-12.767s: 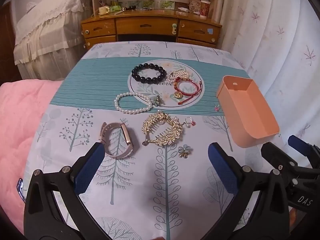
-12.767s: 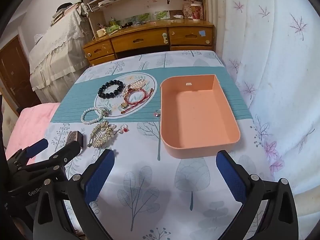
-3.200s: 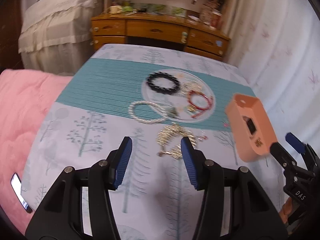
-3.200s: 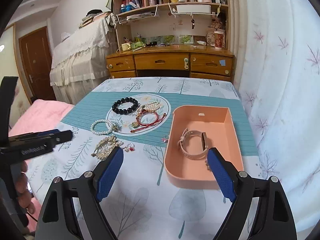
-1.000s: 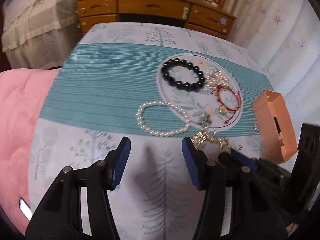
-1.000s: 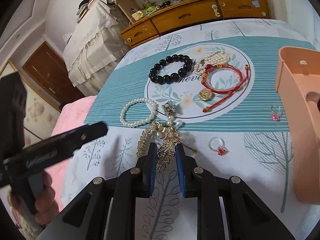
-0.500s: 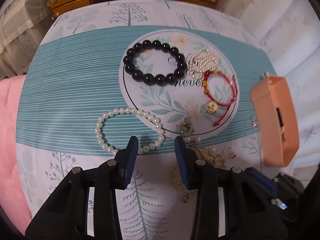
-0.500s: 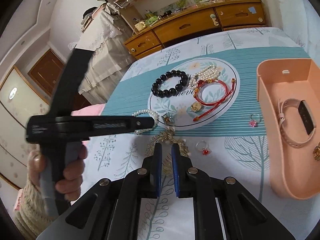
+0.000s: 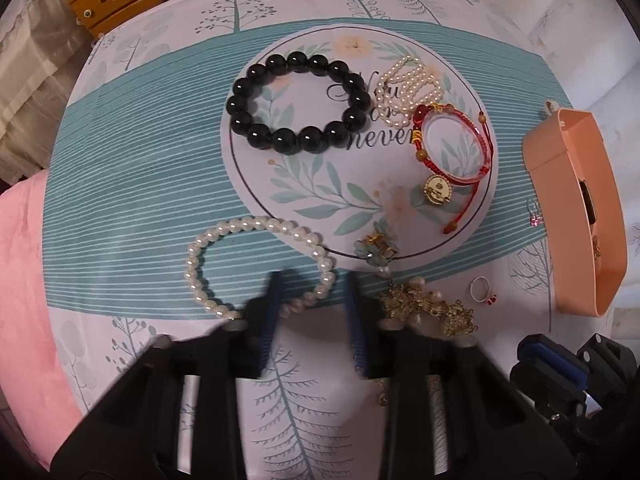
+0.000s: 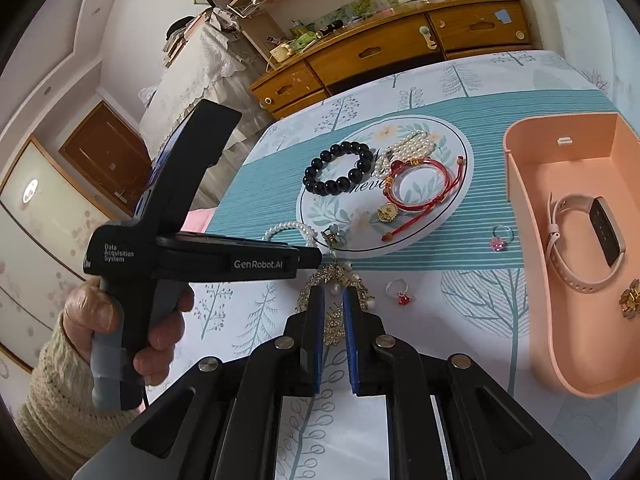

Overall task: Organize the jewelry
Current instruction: 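Close the left tool on the pearl bracelet while the right tool grips and lifts the gold comb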

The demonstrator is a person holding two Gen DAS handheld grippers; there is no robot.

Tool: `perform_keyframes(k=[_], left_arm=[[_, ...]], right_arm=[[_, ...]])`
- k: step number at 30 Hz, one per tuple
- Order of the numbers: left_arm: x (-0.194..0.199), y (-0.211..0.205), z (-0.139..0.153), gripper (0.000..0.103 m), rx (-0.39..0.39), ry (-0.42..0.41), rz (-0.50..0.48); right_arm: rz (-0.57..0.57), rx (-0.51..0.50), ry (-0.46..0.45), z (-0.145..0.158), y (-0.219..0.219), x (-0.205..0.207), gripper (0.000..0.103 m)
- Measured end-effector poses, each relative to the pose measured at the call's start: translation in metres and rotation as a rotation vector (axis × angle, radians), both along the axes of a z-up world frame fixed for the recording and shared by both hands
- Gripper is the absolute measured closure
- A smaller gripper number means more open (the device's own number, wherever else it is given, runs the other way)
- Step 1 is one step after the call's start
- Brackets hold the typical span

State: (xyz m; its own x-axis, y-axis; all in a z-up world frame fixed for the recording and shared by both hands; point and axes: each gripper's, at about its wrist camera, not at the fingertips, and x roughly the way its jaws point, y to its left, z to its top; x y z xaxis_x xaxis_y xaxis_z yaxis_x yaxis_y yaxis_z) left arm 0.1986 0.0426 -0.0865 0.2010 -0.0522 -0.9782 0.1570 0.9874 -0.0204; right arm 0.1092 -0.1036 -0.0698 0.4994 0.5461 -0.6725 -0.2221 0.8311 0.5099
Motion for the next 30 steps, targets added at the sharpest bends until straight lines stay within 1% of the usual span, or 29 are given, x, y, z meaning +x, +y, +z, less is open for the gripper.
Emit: perform_keyframes(k=[1,2,7,8,9,10,11,12,13,14,17,19,22,26,28,30], left_arm=[[0.001,0.005,0.000,0.098,-0.005,0.006,0.016],[0.004,0.011,-0.001,0.098,-0.028,0.013,0.035],[0.000,0.039,-0.002,0.098,-0.088,0.006,0.137],[-0.003,0.045,-0.002,0.098,-0.113,0.001,0.161],[-0.007,0.052,-0.001,0.098,-0.140,-0.005,0.186],[-0.010,0.058,0.000,0.098,-0.152,-0.016,0.209],[-0.015,0.063,0.002,0.098,-0.170,-0.031,0.226],[-0.021,0.069,0.005,0.098,-0.199,-0.047,0.243],[-0.028,0.074,0.009,0.098,-0.217,-0.064,0.256],[-0.031,0.076,0.012,0.098,-0.226,-0.078,0.262],[-0.046,0.084,0.021,0.098,-0.280,-0.109,0.278],[-0.054,0.085,0.026,0.098,-0.300,-0.123,0.279],[-0.062,0.080,0.029,0.098,-0.320,-0.126,0.273],[-0.065,0.077,0.031,0.098,-0.348,-0.139,0.265],[-0.066,0.078,0.032,0.098,-0.363,-0.143,0.264],[-0.067,0.080,0.032,0.098,-0.374,-0.145,0.268]], right_arm=[[0.004,-0.001,0.004,-0.001,0.000,0.000,0.093],[0.008,-0.003,0.008,-0.001,0.001,0.000,0.093],[0.033,-0.030,0.039,-0.009,0.009,0.004,0.093],[0.040,-0.043,0.052,-0.011,0.010,0.005,0.092],[0.047,-0.048,0.063,-0.013,0.012,0.007,0.090],[0.057,-0.050,0.080,-0.016,0.014,0.009,0.087],[0.059,-0.054,0.090,-0.019,0.015,0.010,0.076],[0.058,-0.058,0.103,-0.022,0.015,0.012,0.061],[0.054,-0.055,0.110,-0.025,0.015,0.013,0.057],[0.050,-0.051,0.114,-0.027,0.015,0.014,0.055],[0.049,-0.055,0.119,-0.034,0.018,0.017,0.055],[0.050,-0.040,0.112,-0.038,0.020,0.018,0.055],[0.041,-0.058,0.077,-0.038,0.026,0.019,0.055],[0.015,-0.121,0.031,-0.037,0.037,0.023,0.055],[0.007,-0.174,0.012,-0.036,0.046,0.024,0.056],[0.004,-0.267,-0.021,-0.035,0.058,0.023,0.064]])
